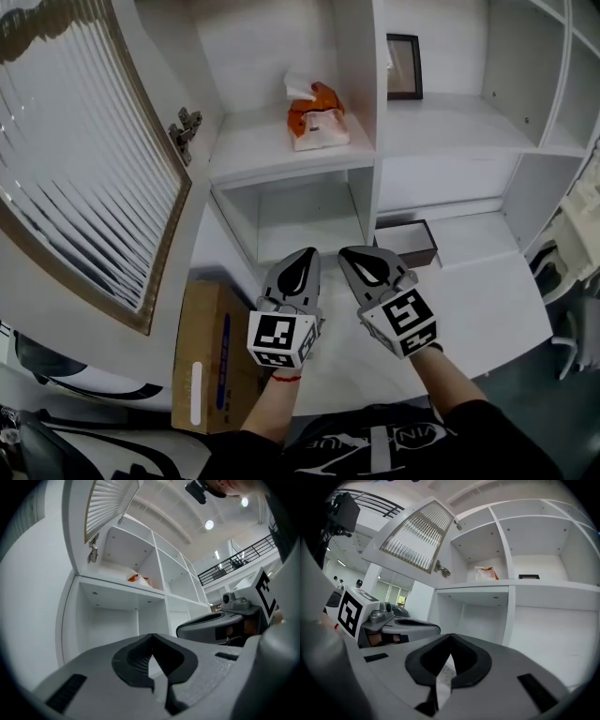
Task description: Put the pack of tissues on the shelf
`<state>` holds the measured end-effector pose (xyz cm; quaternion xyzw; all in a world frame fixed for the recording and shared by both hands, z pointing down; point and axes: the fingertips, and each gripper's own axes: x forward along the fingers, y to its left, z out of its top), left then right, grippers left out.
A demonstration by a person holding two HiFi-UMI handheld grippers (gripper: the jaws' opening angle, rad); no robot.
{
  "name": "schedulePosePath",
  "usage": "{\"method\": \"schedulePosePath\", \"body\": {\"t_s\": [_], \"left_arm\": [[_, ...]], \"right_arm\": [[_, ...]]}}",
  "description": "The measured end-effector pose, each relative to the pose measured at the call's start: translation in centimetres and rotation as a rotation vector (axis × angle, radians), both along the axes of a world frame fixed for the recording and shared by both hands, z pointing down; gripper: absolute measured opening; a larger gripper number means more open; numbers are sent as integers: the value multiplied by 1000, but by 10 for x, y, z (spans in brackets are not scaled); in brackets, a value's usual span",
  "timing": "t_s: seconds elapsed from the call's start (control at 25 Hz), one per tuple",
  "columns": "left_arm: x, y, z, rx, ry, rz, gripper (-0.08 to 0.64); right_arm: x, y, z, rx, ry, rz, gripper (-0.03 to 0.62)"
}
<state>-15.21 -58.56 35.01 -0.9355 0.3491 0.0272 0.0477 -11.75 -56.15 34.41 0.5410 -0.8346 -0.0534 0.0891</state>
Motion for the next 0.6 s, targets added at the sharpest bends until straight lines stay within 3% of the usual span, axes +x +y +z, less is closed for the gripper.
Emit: {"method": "schedulePosePath", "body": {"t_s": [0.32, 0.6], "left_arm": [[-16, 28, 48, -62, 70, -23, 5], [-26, 43, 92, -95, 20, -40, 5]], "right_arm": [[-1, 19, 53, -90, -66, 16, 4], [-6, 38, 97, -113, -133, 41, 4]]}}
